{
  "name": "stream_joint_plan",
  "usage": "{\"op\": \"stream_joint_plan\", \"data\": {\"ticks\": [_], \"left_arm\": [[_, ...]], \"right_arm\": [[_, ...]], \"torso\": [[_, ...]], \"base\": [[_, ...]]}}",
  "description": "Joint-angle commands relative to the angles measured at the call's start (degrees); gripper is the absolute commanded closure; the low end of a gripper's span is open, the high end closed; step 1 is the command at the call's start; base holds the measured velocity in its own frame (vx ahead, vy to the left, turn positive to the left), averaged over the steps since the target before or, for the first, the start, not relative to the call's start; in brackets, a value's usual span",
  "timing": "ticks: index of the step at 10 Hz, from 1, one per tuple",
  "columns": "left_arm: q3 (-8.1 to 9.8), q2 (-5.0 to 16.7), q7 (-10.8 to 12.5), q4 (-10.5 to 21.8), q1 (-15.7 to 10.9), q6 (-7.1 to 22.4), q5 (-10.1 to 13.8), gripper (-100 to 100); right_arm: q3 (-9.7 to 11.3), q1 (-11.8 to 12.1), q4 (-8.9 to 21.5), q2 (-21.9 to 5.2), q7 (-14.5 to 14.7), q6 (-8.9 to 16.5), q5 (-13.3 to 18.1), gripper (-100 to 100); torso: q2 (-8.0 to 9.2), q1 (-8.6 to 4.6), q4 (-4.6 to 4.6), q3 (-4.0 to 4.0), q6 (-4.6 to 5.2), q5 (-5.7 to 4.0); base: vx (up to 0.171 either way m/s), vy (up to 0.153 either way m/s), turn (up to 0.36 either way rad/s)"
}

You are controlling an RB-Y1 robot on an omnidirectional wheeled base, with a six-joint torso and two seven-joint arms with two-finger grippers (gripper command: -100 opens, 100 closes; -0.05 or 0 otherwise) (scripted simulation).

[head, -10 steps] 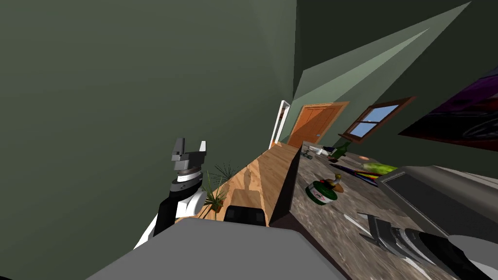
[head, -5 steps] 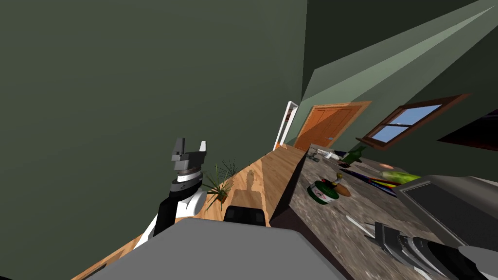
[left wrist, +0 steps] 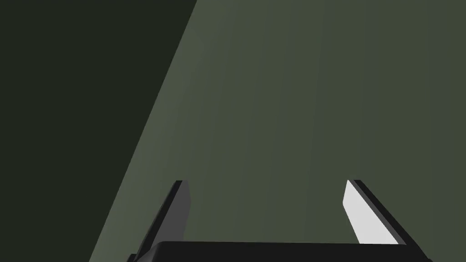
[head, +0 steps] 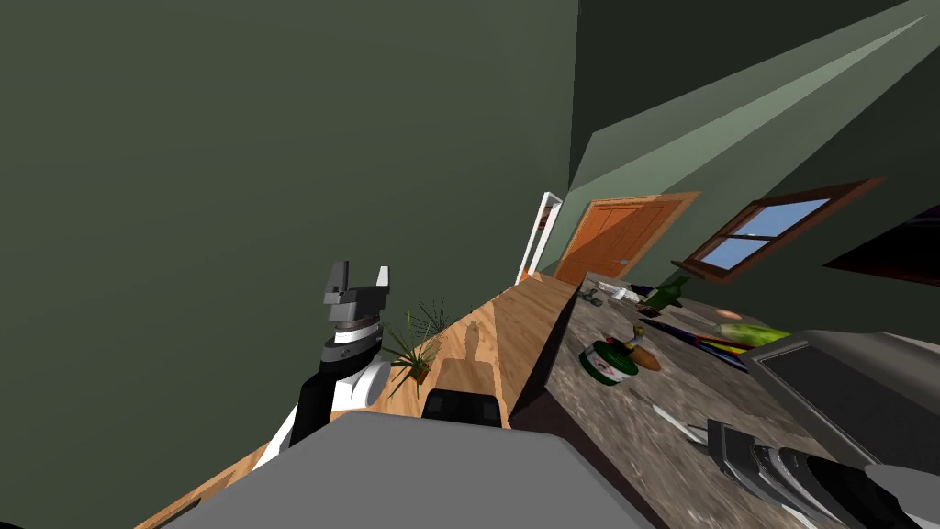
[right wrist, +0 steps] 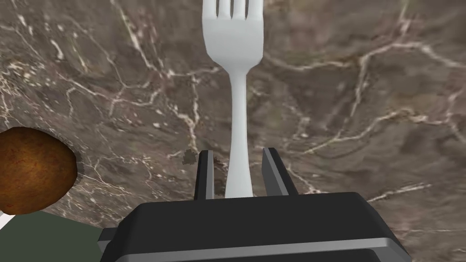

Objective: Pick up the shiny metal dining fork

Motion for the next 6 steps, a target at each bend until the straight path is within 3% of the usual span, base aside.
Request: {"op": "stream_joint_plan", "data": {"ticks": [1,6], "left_arm": [[0.00,0.0,0.0,0.0,0.0,0.0,0.0,0],[0.00,0.0,0.0,0.0,0.0,0.0,0.0,0]], "right_arm": [[-0.2,0.0,-0.6,-0.6,0.5,-0.5,0.1,100],[-2.3,0.4,-4.4,-3.6,4.5,-2.7,0.4,100]], "torso": [[0.00,0.00,0.00,0.00,0.00,0.00],[-0.55,0.15,-0.11,-0.31,0.03,0.05]], "base": [[0.071,-0.004,-0.284],[0.146,0.025,-0.297]]}}
